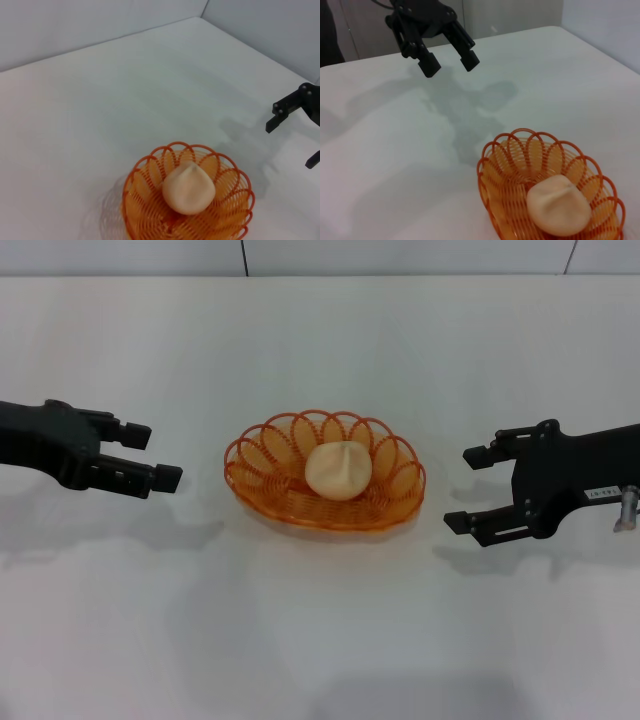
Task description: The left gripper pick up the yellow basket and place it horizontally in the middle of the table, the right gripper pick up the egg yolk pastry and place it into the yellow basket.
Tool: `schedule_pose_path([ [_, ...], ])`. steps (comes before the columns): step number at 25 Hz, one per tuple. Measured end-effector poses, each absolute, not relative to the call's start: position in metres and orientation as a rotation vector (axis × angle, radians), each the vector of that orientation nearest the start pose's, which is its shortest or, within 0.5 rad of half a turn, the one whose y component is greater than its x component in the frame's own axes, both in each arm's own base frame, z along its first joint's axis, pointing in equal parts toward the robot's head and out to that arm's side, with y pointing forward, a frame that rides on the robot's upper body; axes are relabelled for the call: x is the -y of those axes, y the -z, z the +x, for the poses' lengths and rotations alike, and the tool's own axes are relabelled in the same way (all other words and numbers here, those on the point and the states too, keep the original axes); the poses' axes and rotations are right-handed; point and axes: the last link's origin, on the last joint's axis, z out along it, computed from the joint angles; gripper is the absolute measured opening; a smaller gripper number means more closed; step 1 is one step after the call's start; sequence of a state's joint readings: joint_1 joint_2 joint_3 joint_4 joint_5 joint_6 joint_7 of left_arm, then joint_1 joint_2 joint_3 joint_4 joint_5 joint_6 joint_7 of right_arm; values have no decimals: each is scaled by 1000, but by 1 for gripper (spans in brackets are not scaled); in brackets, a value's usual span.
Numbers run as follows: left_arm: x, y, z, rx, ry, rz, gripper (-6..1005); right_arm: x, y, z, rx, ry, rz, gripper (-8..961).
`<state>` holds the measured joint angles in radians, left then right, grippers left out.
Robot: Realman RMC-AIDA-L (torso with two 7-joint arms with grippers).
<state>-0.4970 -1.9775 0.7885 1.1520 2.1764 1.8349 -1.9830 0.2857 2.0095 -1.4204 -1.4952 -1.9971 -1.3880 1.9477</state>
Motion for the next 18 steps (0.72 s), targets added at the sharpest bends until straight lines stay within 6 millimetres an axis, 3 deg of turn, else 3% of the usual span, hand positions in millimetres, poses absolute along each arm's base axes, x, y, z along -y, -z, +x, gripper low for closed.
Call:
schedule_pose_path([
  [18, -325, -88, -239, 892, 260, -2833, 872, -309, -17, 178, -277, -132, -2869, 784],
])
